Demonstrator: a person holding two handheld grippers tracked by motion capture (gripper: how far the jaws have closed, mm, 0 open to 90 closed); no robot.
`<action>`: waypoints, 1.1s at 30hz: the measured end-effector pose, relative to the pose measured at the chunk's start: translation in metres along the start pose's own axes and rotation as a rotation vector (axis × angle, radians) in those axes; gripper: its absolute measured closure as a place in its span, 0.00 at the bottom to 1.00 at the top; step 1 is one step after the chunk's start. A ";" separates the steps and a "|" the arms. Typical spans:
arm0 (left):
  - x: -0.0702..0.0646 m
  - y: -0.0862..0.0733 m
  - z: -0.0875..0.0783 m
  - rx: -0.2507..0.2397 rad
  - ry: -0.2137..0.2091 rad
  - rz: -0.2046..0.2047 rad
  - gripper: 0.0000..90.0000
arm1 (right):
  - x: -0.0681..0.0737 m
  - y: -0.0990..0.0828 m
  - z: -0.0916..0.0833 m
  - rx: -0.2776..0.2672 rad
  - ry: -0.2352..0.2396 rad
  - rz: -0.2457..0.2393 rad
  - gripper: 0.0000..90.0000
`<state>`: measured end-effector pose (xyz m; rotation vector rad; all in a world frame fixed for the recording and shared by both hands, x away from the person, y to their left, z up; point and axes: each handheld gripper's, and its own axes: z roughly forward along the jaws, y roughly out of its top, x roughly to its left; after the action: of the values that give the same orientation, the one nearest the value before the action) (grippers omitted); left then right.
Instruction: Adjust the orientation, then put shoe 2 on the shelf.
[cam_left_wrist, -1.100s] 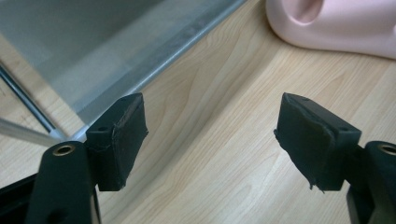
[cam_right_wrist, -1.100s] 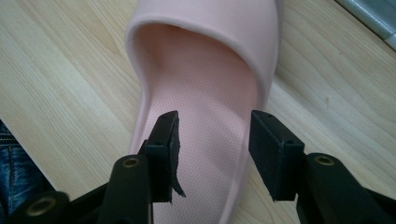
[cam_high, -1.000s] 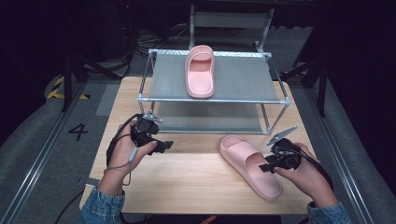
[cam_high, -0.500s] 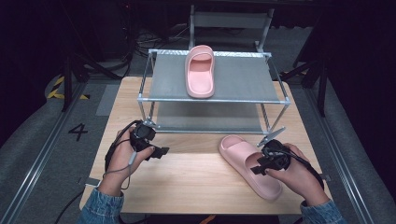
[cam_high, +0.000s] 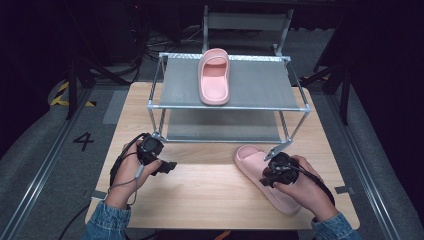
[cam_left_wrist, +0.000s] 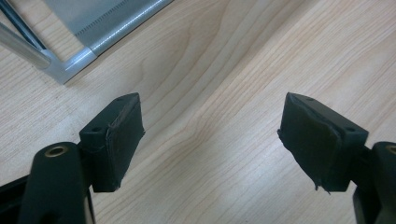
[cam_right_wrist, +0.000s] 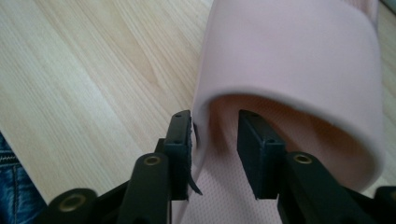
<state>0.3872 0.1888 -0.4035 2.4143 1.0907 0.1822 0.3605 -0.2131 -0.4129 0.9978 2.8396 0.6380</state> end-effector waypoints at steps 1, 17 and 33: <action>0.000 0.000 0.001 0.004 0.005 0.005 0.25 | 0.001 0.001 0.000 -0.005 -0.007 -0.004 0.76; 0.000 -0.001 0.005 0.020 -0.001 0.006 0.25 | 0.011 0.005 0.003 -0.029 -0.043 -0.013 0.93; 0.011 -0.006 0.008 0.049 -0.009 0.003 0.22 | 0.011 0.005 -0.019 -0.079 -0.008 0.014 0.94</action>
<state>0.3927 0.1974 -0.4145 2.4584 1.0995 0.1469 0.3515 -0.2098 -0.3929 1.0067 2.7783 0.7396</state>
